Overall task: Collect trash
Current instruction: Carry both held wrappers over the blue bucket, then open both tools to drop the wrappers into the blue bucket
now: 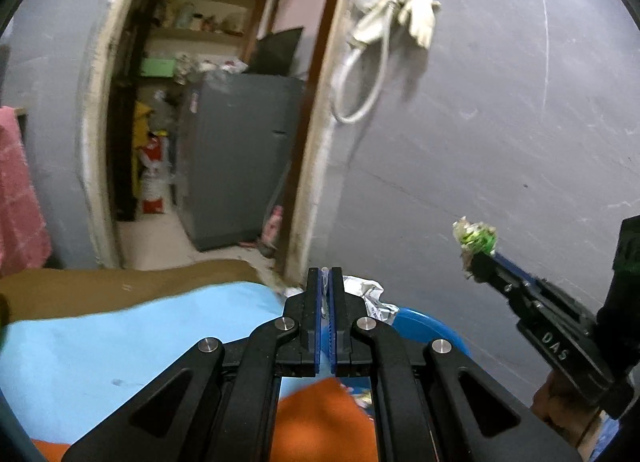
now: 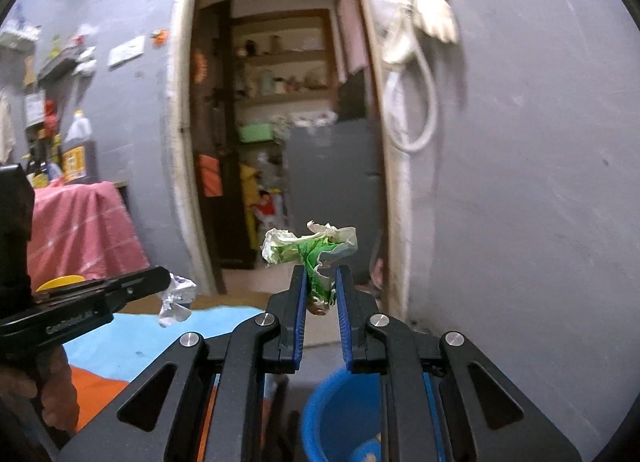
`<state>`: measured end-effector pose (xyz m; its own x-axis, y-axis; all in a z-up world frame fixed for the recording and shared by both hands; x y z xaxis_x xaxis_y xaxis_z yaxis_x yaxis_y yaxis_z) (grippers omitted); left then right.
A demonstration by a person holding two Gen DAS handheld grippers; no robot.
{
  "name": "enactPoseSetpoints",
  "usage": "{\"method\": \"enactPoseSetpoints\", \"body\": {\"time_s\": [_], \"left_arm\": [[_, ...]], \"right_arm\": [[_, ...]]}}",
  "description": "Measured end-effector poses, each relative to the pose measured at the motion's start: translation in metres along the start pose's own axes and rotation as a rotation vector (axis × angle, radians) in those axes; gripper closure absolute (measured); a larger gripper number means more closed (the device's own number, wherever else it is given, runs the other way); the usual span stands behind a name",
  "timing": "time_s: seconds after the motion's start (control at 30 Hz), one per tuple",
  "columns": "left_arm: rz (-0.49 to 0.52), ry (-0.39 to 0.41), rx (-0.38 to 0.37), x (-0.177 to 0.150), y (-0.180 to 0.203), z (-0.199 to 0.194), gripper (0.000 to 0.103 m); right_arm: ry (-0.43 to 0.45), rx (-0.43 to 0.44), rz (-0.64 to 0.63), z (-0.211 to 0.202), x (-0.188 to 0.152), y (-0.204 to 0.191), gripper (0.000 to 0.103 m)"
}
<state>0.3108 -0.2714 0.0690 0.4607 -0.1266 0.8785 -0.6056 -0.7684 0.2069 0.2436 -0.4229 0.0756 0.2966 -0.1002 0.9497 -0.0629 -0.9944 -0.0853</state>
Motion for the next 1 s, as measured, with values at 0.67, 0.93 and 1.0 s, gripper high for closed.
{"method": "enactPoseSetpoints", "body": {"time_s": [0.67,0.93,1.0], "left_arm": [[-0.042,-0.363,-0.036,-0.056,0.063,0.132,0.092],[-0.061,-0.345,-0.031,-0.063,0.054,0.123,0.074],[-0.053,-0.312,-0.017,-0.058,0.051,0.116,0.070]], "right_arm": [[-0.333,-0.068,0.245,0.026,-0.060,0.097,0.077],[-0.348,-0.075,0.277,0.027,-0.064,0.107,0.074],[-0.332,-0.075,0.281,0.023,-0.061,0.108,0.072]]}}
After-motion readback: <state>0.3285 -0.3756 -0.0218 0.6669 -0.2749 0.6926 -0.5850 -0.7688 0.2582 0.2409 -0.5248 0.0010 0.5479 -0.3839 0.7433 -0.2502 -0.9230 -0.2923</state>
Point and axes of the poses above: each gripper's, at about its wrist camera, not at the fingertips, and z roughly the way its jaws point, y to its right, x to its top, the point moved 4 cm from there along z, roughly the way its jaws point, and after that the axes turned 3 degrees about -y, right-handed, at the moved point
